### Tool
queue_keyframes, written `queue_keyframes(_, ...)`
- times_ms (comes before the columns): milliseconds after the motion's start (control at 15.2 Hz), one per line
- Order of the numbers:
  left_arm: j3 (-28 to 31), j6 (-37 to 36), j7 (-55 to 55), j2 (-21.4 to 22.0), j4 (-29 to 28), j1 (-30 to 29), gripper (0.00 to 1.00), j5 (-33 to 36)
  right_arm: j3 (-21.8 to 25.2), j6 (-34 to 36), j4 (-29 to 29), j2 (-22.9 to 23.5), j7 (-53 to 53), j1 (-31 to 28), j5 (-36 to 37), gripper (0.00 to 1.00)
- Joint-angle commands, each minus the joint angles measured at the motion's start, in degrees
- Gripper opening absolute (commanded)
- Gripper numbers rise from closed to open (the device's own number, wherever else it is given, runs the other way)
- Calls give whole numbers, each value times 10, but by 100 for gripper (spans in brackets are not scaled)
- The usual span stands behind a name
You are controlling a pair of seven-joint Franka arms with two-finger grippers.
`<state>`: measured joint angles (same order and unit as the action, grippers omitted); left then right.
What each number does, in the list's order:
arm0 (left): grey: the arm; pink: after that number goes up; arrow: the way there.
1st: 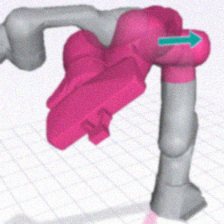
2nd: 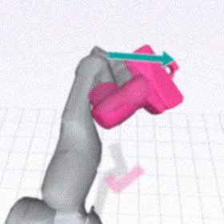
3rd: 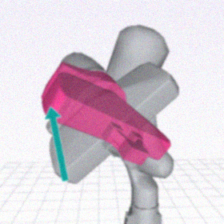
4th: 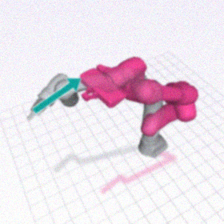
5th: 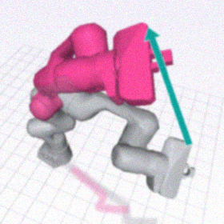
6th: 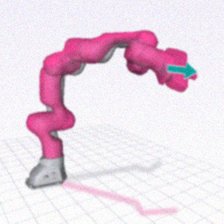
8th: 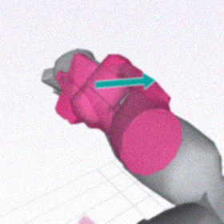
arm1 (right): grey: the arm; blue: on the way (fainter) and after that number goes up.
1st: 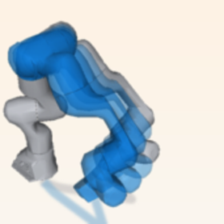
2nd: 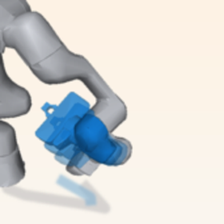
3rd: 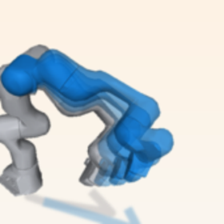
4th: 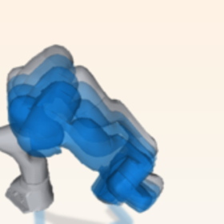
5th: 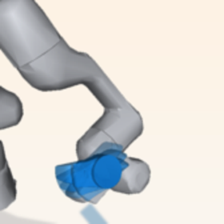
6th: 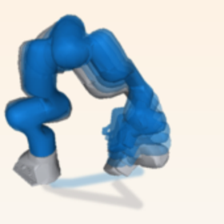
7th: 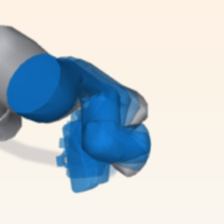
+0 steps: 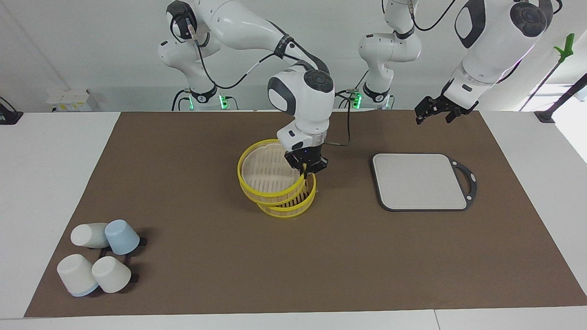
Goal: Place bun in steamer
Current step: 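Withdraw the left gripper to the tray while the right gripper carries the lid back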
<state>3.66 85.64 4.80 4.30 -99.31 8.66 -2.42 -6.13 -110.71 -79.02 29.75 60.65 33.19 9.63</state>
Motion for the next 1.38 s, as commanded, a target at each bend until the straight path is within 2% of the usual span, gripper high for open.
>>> queue_keyframes(0, -2, -7, -8, 7, 5, -3, 100, 11, 2, -9, 33, 31, 12, 19, 14, 0)
queue_keyframes(264, -1, -6, -8, 3, 18, -3, 100, 11, 1, -30, 32, 48, 13, 35, 13, 0)
queue_keyframes(593, 1, 0, -9, 2, 23, 1, 100, 11, 1, -37, 31, 47, 12, 36, 12, 0)
queue_keyframes(791, -1, 29, -28, 0, 21, 1, 100, 13, 2, -36, 31, 47, 5, 24, 14, 0)
queue_keyframes(1319, -1, 30, -28, 2, 18, -5, 100, 14, 2, -39, 32, 50, -3, 16, 13, 0)
